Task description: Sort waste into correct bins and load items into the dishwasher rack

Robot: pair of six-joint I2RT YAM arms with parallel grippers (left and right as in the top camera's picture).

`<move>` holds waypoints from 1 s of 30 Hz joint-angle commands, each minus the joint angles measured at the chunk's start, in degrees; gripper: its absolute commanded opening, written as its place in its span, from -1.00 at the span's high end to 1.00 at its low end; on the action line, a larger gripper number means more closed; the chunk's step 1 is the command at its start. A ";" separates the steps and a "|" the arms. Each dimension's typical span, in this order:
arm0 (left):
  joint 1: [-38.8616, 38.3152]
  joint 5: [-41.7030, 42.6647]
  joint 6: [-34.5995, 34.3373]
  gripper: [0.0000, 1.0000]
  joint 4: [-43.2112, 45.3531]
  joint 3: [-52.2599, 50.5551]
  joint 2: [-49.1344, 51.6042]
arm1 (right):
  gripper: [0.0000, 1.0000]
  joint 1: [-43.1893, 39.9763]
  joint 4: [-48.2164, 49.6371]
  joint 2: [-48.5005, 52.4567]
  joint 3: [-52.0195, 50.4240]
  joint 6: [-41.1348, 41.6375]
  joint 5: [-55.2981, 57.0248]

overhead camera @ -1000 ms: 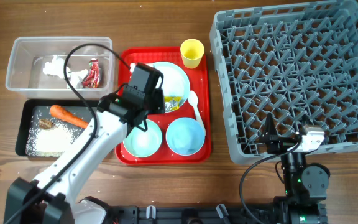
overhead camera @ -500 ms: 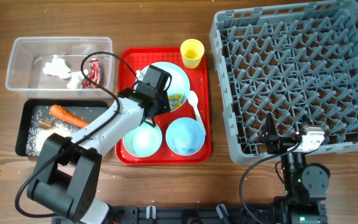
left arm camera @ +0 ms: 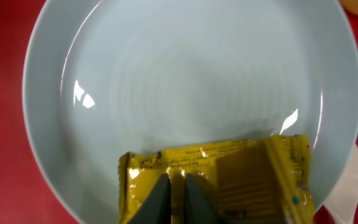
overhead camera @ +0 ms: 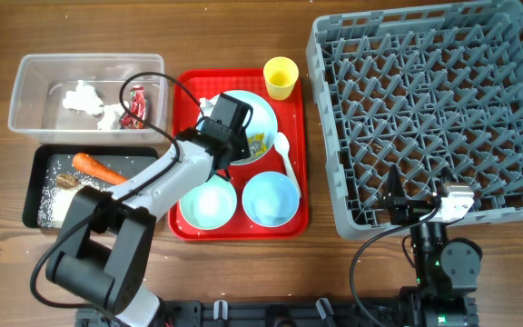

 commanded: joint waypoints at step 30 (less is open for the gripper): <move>11.89 20.15 9.29 0.63 -14.01 7.52 -6.08 | -0.99 0.24 0.17 0.17 -0.17 0.37 -0.50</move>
